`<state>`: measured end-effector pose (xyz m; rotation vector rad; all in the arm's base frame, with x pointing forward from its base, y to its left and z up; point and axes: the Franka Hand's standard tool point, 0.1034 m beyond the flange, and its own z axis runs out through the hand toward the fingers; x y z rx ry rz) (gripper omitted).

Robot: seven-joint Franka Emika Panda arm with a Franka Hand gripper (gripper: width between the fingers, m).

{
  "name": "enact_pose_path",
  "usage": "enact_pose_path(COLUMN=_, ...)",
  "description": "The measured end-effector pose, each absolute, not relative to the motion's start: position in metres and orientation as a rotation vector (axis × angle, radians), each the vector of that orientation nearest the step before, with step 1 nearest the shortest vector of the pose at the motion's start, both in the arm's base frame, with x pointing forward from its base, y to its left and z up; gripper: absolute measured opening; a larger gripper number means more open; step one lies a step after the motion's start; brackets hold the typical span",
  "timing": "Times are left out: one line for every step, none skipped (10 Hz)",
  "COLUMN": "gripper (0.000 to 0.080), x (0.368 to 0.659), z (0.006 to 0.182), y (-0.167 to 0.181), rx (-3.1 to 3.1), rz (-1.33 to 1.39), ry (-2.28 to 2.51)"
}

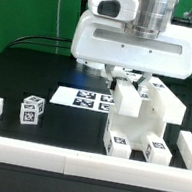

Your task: Assemble chair

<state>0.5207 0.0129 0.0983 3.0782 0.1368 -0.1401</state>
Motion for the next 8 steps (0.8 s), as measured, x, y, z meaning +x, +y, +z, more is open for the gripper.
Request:
enact_pose_path(gripper=0.0287, x=0.5249, z=0.0984, y=0.0126, rx=3.076, rz=-0.112, ry=0.137)
enact_pose_path(gripper=0.0287, x=0.5275, z=0.0987, y=0.013, rx=3.074, rz=-0.096, ry=0.139)
enact_pose_path(gripper=0.0296, x=0.5283, z=0.0991, y=0.0143, rx=3.074, rz=-0.094, ry=0.141)
enact_pose_path(gripper=0.0296, x=0.529, z=0.0995, y=0.0144, rx=3.073, rz=-0.092, ry=0.142)
enact_pose_path(gripper=0.0527, x=0.53, z=0.0997, y=0.0158, rx=3.072, rz=-0.088, ry=0.137)
enact_pose_path(gripper=0.0527, x=0.531, z=0.1001, y=0.0183, rx=3.07, rz=-0.083, ry=0.133)
enact_pose_path(gripper=0.062, x=0.5311, z=0.1001, y=0.0172, rx=3.071, rz=-0.082, ry=0.129)
enact_pose_path(gripper=0.062, x=0.5312, z=0.1002, y=0.0165, rx=3.071, rz=-0.082, ry=0.127)
